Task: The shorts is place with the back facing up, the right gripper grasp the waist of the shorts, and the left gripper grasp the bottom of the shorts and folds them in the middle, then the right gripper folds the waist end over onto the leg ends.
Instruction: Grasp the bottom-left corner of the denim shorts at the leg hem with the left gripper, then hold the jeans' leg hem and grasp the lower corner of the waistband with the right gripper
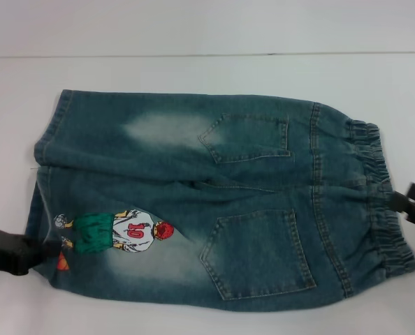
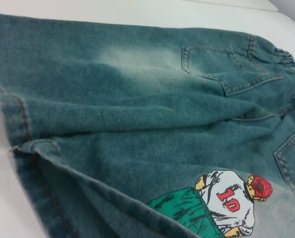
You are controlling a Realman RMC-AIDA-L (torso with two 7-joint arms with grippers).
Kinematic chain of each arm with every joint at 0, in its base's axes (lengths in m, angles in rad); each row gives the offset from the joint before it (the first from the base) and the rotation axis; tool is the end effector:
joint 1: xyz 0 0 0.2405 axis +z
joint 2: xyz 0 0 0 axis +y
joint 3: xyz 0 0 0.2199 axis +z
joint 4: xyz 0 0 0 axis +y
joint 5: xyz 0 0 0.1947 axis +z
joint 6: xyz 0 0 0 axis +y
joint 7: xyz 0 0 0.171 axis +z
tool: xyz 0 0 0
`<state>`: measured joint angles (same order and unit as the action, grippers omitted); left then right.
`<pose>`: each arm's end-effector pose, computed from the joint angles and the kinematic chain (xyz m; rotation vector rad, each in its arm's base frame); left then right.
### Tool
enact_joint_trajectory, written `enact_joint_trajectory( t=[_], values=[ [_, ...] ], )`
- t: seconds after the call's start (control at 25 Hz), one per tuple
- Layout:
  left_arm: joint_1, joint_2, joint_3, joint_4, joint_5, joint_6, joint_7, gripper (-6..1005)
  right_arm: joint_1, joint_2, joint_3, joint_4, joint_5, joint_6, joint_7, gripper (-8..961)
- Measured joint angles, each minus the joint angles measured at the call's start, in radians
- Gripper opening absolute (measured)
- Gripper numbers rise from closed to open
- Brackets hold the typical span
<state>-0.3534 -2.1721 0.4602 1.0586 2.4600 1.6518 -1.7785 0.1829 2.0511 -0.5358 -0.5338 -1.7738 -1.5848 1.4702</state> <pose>-0.2992 0.2568 0.0299 -2.4775 -1.2463 -0.2469 0.3067 0.2386 0.0305 -2.1492 1.2057 0.9881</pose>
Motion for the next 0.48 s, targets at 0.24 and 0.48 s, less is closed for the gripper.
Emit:
enact_joint_trajectory(
  t=[0.24,0.48],
  values=[
    [-0.006,0.000,0.001,0.000,-0.008,0.000,0.000,75,-0.076,-0.033,0.028,0.052,-0.010,-0.028,0.020,946],
    [-0.013,0.000,0.008,0.000,-0.008,0.003,-0.006,74,-0.096,-0.061,0.053,0.053,-0.103,-0.045,0.061,946]
  ],
)
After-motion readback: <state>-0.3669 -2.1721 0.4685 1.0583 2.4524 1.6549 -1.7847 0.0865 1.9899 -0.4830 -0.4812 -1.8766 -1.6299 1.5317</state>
